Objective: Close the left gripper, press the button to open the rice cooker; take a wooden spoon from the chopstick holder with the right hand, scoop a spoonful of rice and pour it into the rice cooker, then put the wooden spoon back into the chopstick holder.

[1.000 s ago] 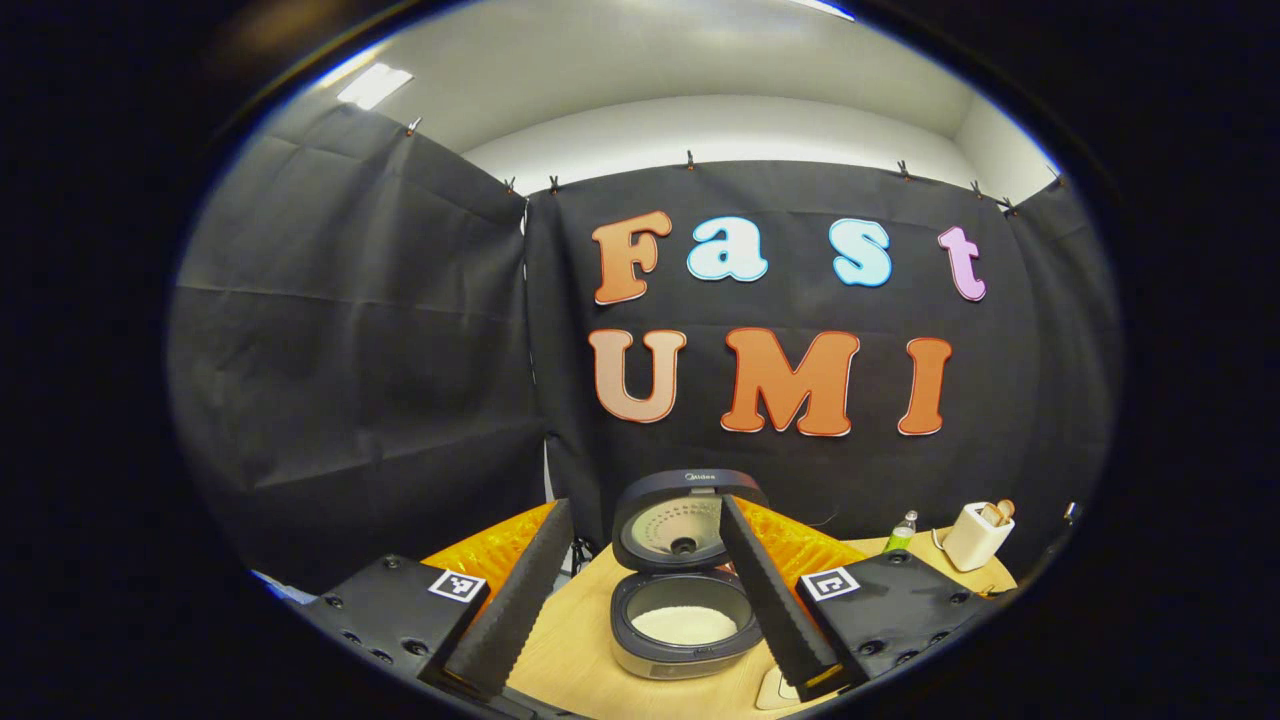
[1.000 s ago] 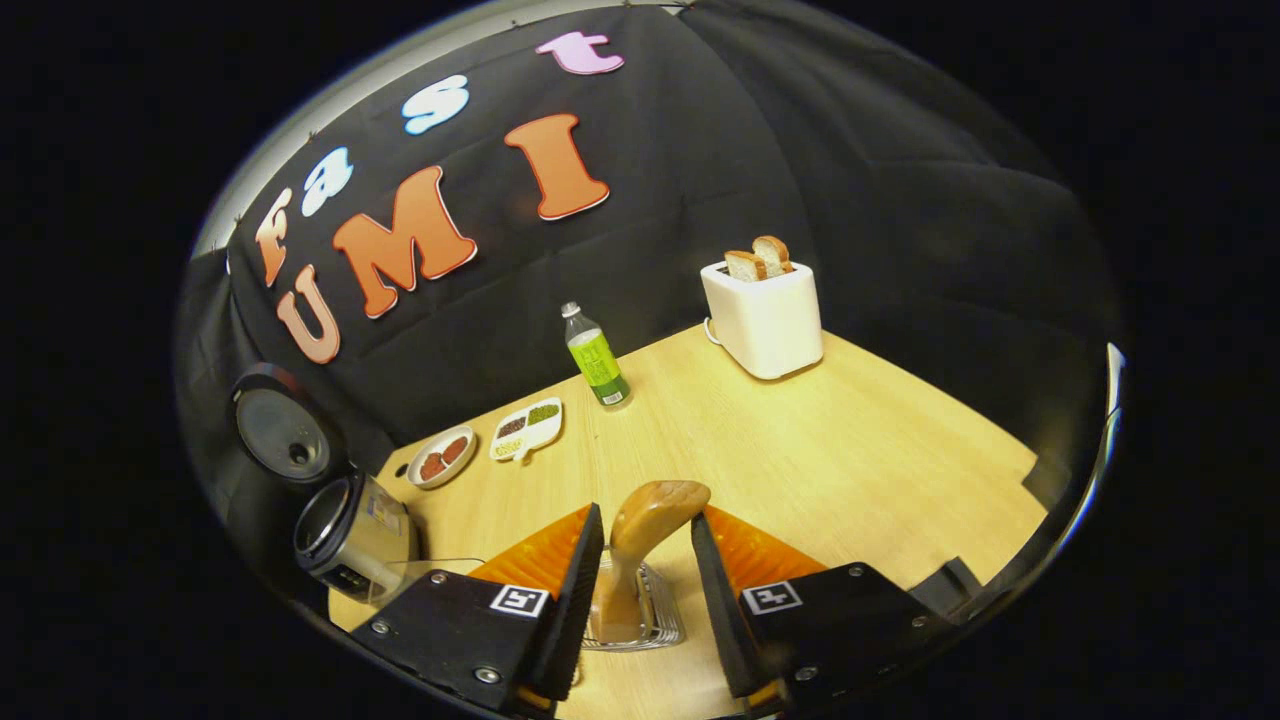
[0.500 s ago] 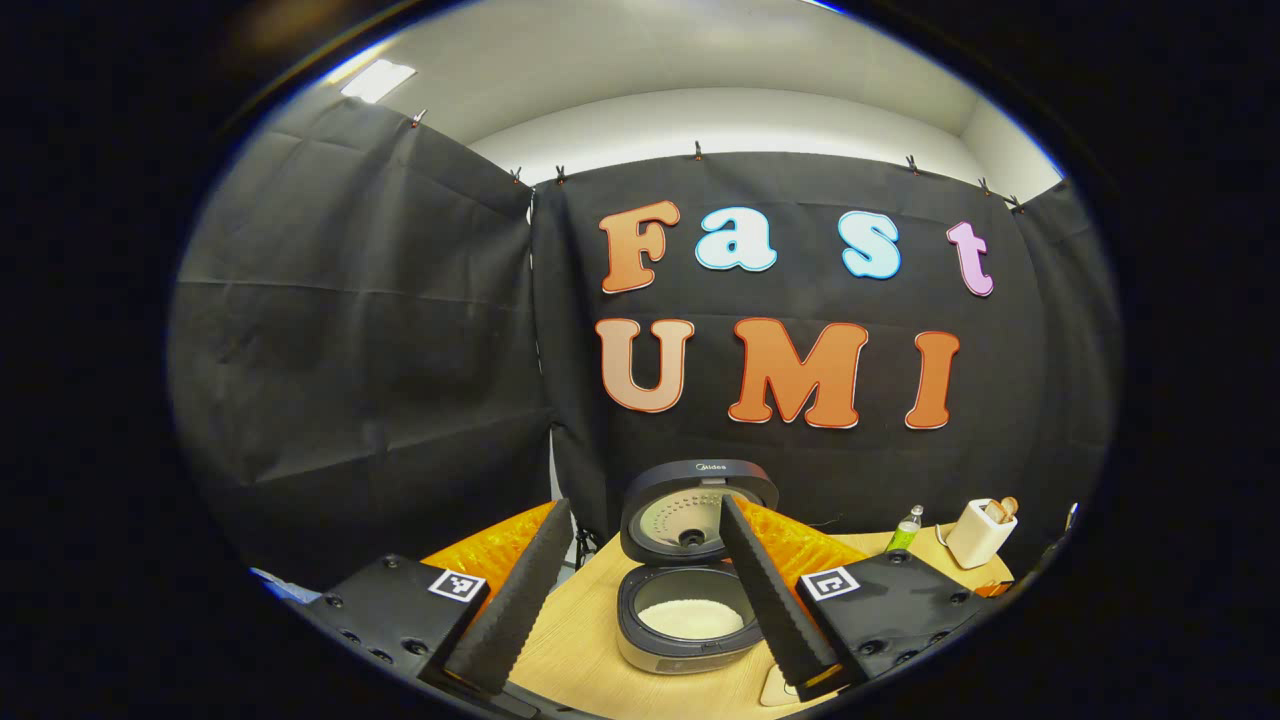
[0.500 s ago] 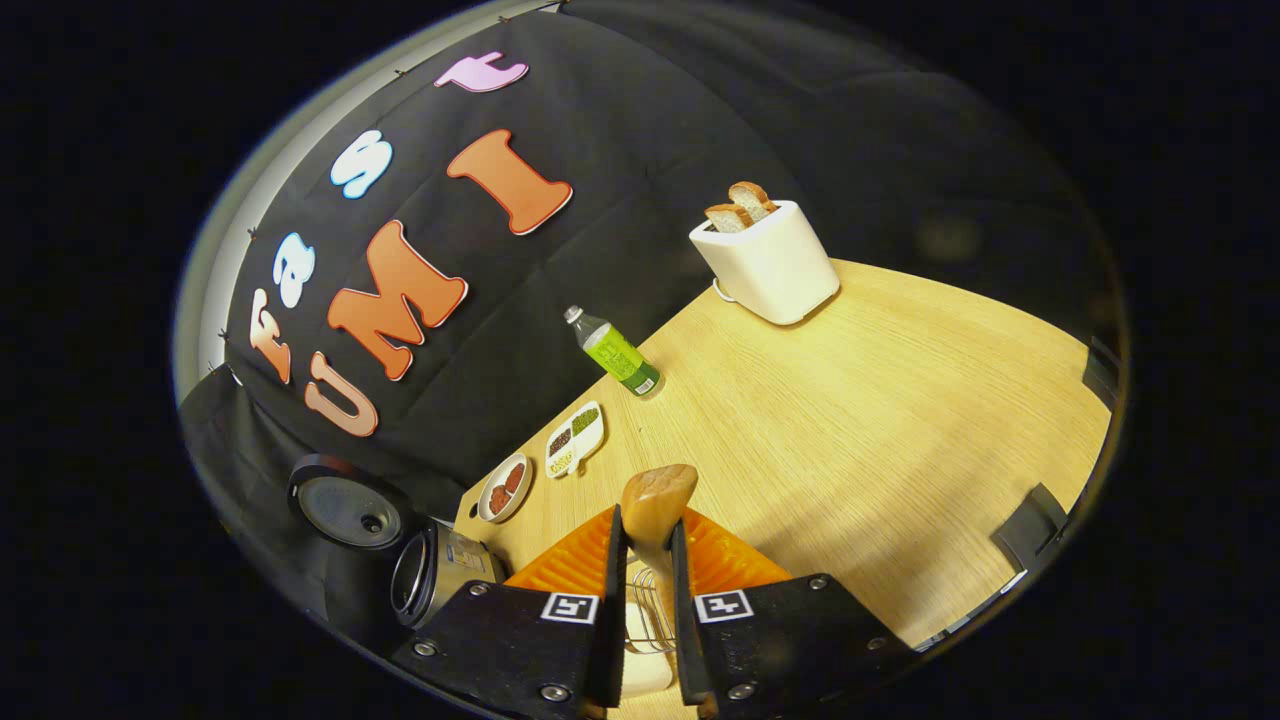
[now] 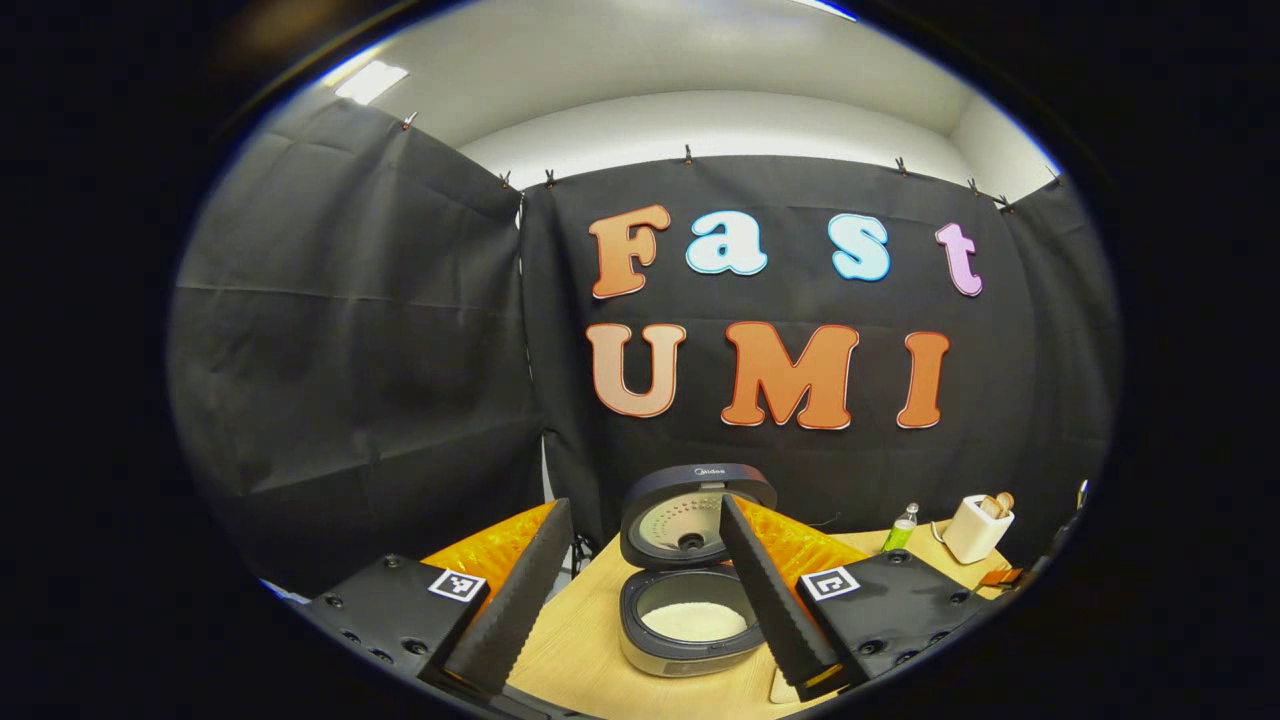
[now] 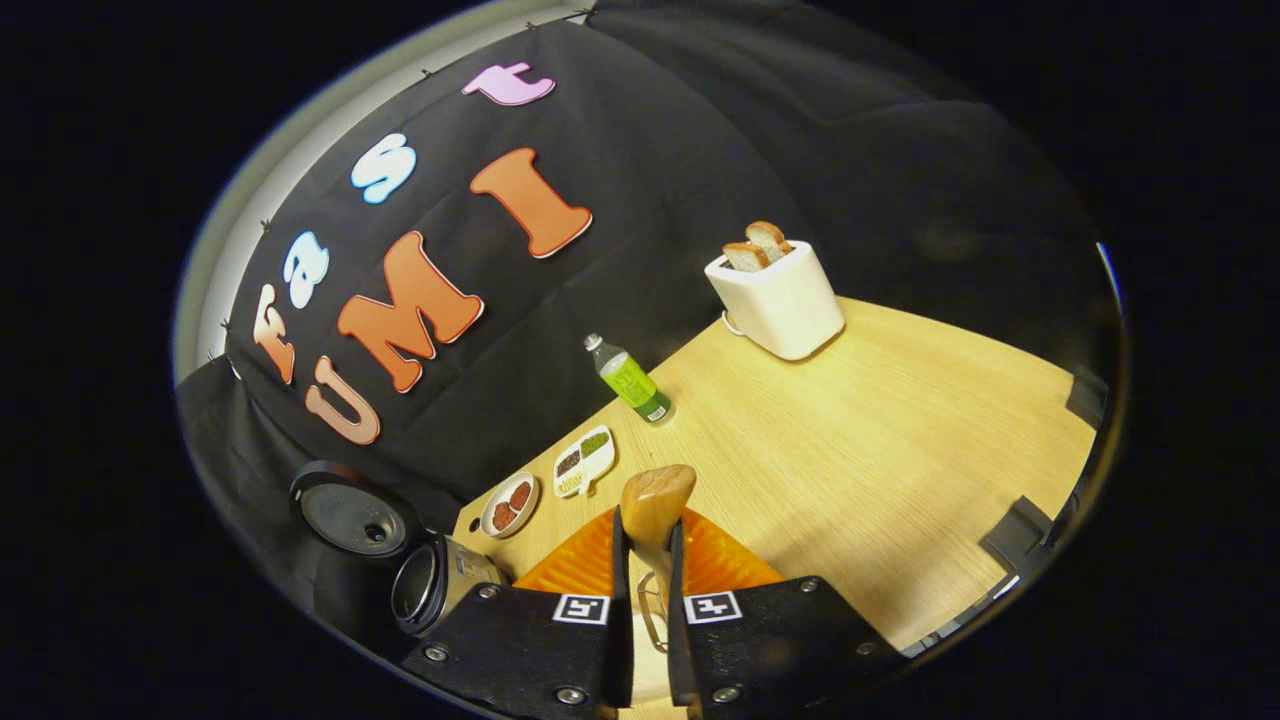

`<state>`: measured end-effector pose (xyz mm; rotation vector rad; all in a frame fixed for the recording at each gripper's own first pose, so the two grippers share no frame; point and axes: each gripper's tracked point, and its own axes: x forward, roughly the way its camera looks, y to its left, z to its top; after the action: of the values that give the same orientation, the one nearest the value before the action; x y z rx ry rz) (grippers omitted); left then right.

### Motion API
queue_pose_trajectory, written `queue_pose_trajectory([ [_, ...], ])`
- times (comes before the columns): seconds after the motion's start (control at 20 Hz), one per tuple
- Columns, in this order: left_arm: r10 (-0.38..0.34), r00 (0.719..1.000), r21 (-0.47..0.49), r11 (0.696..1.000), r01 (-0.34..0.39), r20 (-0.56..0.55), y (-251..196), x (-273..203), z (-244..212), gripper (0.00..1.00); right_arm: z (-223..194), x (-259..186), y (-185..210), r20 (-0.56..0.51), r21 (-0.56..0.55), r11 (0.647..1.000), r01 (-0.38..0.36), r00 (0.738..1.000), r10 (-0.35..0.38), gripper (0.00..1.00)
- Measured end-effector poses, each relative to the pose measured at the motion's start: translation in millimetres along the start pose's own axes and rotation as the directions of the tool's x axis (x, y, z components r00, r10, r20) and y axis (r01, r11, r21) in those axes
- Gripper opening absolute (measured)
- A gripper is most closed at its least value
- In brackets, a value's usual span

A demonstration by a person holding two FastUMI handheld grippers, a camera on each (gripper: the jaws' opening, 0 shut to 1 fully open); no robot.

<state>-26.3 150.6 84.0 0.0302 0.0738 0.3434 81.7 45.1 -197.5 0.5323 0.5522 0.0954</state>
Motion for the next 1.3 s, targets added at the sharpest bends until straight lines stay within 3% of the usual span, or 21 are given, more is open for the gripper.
queue_pose_trajectory([
  [0.45,-0.045,0.999,0.012,0.999,0.045,0.022,27.9,-0.3,6.3,0.98,33.0,-50.4,94.8,0.13,-0.117,0.988,-0.099,0.985,0.114,0.13],
  [0.65,-0.062,0.998,-0.001,0.998,0.062,0.02,47.9,2.2,4.3,0.99,-1.5,-53.2,127.9,0.112,-0.239,0.964,-0.114,0.983,0.145,0.13],
  [0.9,-0.056,0.998,0.028,0.998,0.056,0.009,78.7,7.0,-1.8,0.96,-59.8,-31.5,130.6,0.081,-0.366,0.929,-0.056,0.993,0.092,0.13],
  [1.1,-0.043,0.999,0.058,0.997,0.044,-0.012,100.8,10.9,-12.4,0.99,-92.3,-9.7,123.3,0.096,-0.498,0.867,0.002,0.994,0.052,0.13],
  [1.3,-0.06,0.997,0.083,0.995,0.063,-0.043,105.2,13.4,-26.1,0.99,-124.4,6.4,126.6,0.08,-0.663,0.748,0.006,0.995,0.063,0.13],
])
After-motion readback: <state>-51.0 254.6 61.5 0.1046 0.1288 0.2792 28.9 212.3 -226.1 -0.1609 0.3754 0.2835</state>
